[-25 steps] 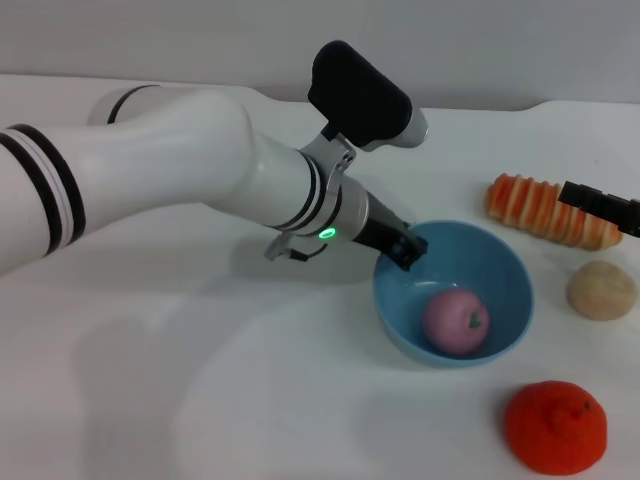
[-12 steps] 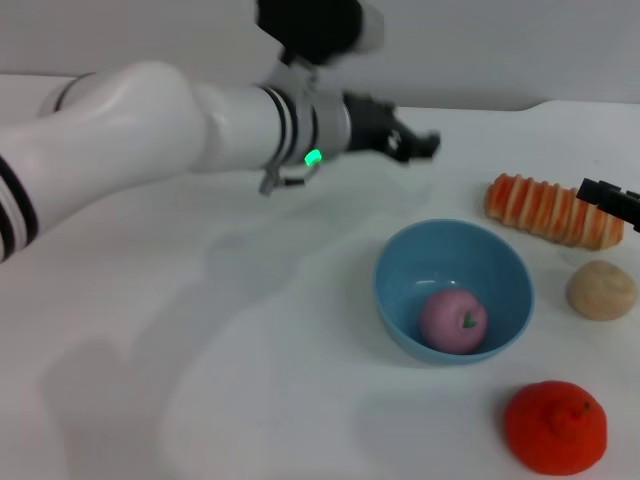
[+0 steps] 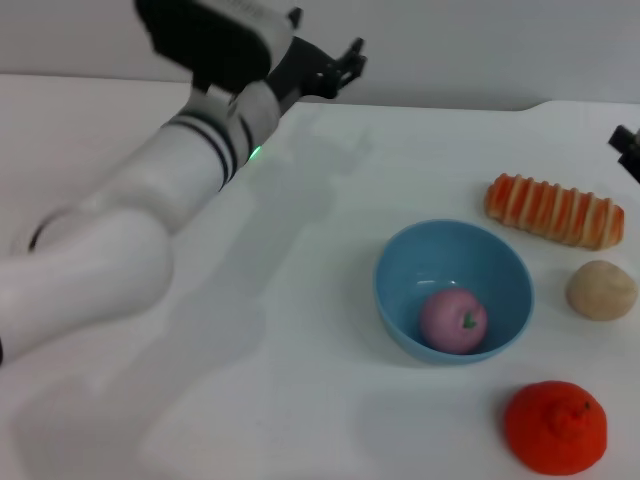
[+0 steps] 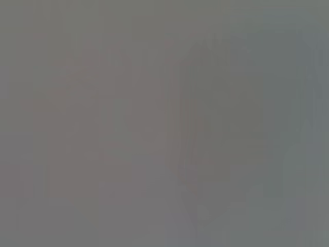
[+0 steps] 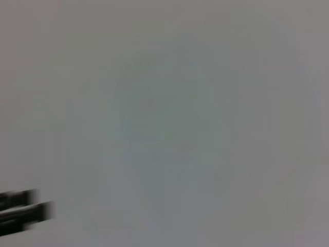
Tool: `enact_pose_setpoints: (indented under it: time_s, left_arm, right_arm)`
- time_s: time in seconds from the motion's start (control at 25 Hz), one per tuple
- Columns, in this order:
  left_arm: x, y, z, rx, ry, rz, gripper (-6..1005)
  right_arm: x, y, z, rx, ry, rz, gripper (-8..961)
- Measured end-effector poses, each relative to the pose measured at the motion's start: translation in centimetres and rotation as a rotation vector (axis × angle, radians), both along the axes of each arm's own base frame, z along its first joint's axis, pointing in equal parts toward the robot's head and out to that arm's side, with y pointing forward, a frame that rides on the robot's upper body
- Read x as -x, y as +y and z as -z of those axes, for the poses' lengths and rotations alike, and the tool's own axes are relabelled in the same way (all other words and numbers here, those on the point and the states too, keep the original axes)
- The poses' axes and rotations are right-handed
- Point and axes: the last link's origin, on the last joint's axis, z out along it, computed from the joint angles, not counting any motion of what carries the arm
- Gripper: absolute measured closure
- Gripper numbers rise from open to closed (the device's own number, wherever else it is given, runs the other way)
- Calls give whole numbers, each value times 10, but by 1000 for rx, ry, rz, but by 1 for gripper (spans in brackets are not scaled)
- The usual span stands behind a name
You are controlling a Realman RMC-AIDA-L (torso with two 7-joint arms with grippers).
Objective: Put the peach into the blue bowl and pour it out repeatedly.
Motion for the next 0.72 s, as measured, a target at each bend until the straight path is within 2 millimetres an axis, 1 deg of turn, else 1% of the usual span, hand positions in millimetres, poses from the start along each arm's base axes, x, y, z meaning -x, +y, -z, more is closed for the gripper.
enact_pose_setpoints:
  time_s: [0.12,0.28,0.48,0.52,0.72]
  left_arm:
    - [12,-11,3,-61,4,19,199]
    - [26,-19,9,-61,-3,3,199]
    - [31,-25,14,-49,-26,-6,198]
    - [31,-30,16,-52,-30,10,198]
    - [30,-35,19,-53,-28,29,198]
  right_arm:
    - [-4,0,4,-142,-61,9,538]
    - [-11,-5,11,-226,-113,49,536]
    - [-18,-12,14,-252,-109,95,442]
    - [-19,-13,15,-252,-104,101,423]
    - [-21,-17,18,-244,-94,121,423]
